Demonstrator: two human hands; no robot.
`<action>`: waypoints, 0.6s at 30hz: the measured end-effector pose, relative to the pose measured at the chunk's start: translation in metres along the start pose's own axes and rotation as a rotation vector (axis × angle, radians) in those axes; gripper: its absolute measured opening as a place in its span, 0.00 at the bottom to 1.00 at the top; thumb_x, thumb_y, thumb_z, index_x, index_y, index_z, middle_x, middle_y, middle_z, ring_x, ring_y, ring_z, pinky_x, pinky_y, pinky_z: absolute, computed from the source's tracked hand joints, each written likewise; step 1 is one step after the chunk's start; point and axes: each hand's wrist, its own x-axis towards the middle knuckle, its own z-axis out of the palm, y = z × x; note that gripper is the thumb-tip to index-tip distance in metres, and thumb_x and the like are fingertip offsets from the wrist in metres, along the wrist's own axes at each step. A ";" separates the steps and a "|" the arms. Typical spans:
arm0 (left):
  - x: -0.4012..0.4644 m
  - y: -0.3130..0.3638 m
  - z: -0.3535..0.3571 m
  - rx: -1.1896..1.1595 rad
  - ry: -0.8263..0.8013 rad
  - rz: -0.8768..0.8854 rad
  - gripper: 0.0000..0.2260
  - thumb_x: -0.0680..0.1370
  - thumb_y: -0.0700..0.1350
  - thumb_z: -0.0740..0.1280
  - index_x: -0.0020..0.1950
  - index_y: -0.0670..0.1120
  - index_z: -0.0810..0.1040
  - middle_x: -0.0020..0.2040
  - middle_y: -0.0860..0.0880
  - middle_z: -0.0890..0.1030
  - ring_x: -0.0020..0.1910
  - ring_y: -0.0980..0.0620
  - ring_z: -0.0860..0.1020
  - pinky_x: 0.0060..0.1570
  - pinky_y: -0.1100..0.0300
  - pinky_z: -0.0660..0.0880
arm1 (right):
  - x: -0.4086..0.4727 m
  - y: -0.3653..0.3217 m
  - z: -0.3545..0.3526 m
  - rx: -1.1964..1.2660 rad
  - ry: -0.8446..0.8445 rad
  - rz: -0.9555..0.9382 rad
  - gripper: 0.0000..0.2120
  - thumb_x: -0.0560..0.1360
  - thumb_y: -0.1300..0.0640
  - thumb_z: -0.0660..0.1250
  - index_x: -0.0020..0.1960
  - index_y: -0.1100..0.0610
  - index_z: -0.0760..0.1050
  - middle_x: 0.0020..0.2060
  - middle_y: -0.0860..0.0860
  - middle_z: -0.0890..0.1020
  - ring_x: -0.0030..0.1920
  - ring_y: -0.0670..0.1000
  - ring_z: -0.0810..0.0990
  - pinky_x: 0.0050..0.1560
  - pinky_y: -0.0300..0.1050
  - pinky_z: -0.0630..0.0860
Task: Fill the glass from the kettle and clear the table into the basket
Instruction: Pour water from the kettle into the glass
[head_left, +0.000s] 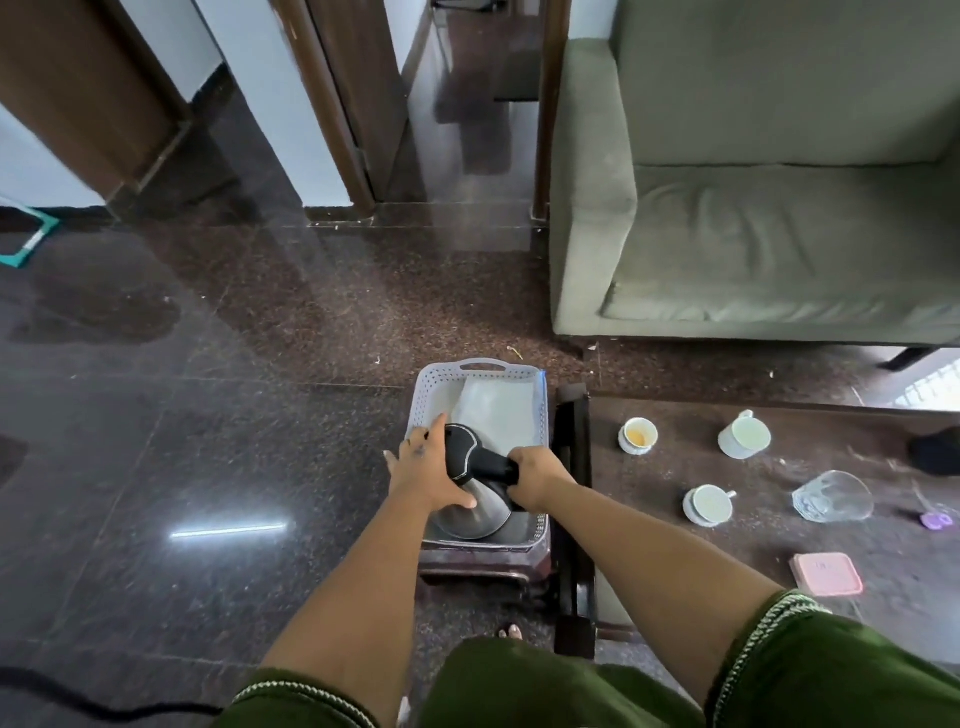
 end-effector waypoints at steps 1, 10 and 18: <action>0.000 0.002 -0.004 0.011 0.017 0.020 0.57 0.55 0.58 0.80 0.76 0.54 0.50 0.72 0.45 0.61 0.72 0.39 0.61 0.73 0.35 0.52 | -0.003 0.001 -0.004 0.005 0.015 -0.010 0.10 0.72 0.56 0.68 0.49 0.61 0.77 0.50 0.60 0.81 0.51 0.59 0.80 0.46 0.43 0.73; -0.023 0.054 -0.029 -0.056 0.138 0.151 0.52 0.48 0.60 0.80 0.69 0.52 0.63 0.62 0.52 0.65 0.66 0.47 0.62 0.65 0.52 0.67 | -0.044 0.030 -0.045 0.162 0.140 -0.056 0.06 0.68 0.60 0.69 0.42 0.61 0.75 0.42 0.57 0.79 0.46 0.57 0.80 0.47 0.47 0.77; -0.078 0.156 0.006 -0.395 0.230 0.353 0.53 0.46 0.61 0.82 0.68 0.59 0.65 0.63 0.59 0.72 0.64 0.55 0.71 0.64 0.55 0.70 | -0.133 0.117 -0.090 0.311 0.414 0.040 0.04 0.68 0.61 0.67 0.38 0.57 0.72 0.38 0.56 0.80 0.44 0.57 0.79 0.43 0.44 0.75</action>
